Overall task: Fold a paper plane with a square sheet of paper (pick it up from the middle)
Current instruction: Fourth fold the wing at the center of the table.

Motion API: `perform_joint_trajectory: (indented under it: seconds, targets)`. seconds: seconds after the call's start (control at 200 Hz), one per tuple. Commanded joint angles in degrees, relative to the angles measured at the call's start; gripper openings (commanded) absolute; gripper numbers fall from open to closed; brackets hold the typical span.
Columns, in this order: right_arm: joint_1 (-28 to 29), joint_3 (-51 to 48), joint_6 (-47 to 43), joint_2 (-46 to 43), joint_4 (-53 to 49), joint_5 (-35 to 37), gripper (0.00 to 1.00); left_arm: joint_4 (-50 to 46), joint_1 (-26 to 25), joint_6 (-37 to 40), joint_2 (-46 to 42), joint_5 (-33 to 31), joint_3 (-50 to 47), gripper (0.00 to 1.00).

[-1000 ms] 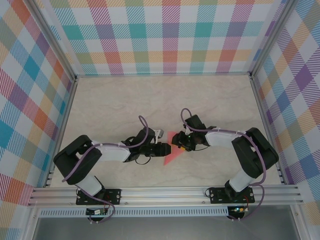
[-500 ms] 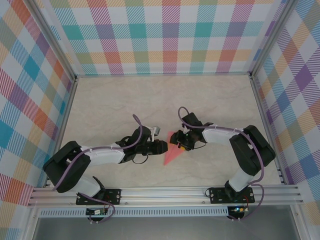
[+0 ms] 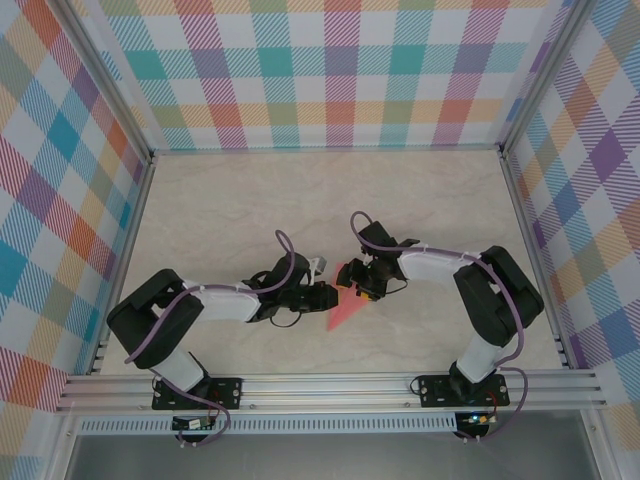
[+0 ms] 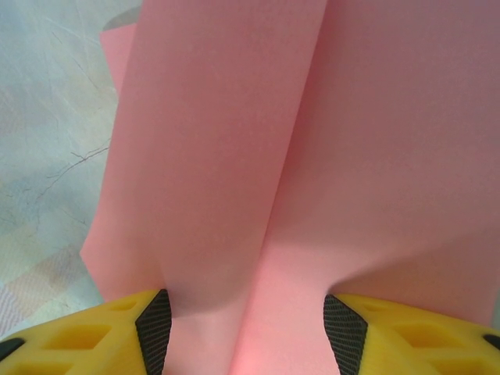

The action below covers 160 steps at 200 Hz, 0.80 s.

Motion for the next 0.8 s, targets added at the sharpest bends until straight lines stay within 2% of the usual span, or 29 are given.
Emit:
perform_joint_trajectory:
  seconds: [0.0,0.795]
  targets:
    - [0.3,-2.6,0.7,5.1,-5.4,6.6,0.59,-0.3,0.3,0.3,1.7,0.0,1.4,0.17]
    - [1.5,-0.9,1.0,8.7,-9.5,9.8,0.50,-1.8,0.3,0.4,4.6,-1.8,2.3,0.13]
